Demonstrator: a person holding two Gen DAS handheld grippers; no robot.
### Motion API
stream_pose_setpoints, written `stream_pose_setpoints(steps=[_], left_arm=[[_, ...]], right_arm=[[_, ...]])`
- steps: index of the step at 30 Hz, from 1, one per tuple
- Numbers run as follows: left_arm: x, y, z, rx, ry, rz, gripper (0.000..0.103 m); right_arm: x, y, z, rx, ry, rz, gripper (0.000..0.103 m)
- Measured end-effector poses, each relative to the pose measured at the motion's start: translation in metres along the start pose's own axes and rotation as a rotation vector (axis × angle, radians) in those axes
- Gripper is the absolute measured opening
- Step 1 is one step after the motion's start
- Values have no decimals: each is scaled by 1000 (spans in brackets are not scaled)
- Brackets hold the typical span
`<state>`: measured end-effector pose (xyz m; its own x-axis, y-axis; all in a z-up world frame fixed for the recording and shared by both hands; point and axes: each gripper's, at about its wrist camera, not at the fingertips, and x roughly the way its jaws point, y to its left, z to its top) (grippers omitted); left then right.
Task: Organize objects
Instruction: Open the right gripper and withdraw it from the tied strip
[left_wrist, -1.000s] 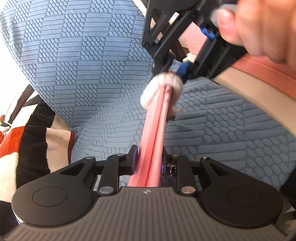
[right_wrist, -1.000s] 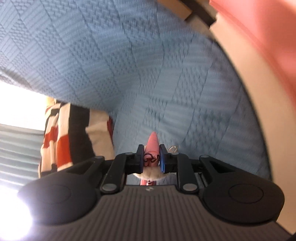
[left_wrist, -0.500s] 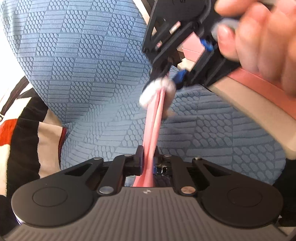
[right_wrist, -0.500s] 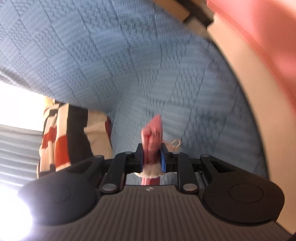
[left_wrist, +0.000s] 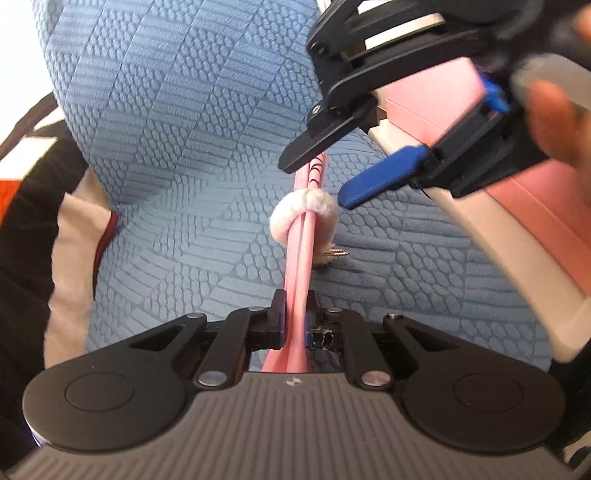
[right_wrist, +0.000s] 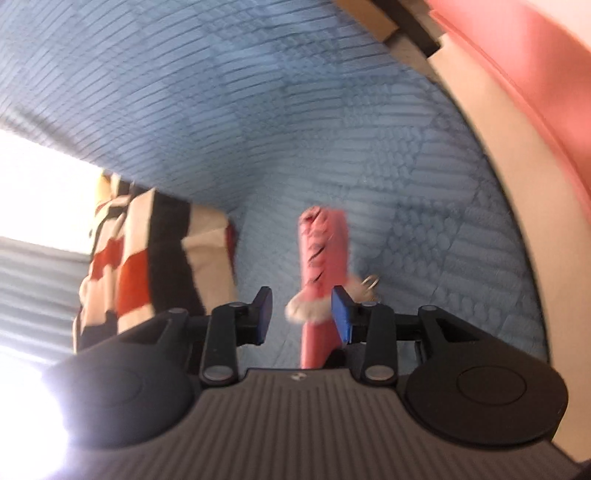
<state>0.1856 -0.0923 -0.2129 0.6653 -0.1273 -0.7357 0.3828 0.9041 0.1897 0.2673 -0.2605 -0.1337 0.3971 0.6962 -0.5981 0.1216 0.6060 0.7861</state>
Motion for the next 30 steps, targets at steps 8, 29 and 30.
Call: stream_pose_setpoints(steps=[8, 29, 30], left_arm=[[3, 9, 3, -72, 19, -31, 12], [-6, 25, 12, -187, 48, -185, 39], [-7, 24, 12, -195, 51, -203, 39]], right_arm=[[26, 1, -14, -19, 74, -34, 37], [18, -3, -1, -77, -46, -142, 12], [16, -3, 0, -79, -55, -147, 12]])
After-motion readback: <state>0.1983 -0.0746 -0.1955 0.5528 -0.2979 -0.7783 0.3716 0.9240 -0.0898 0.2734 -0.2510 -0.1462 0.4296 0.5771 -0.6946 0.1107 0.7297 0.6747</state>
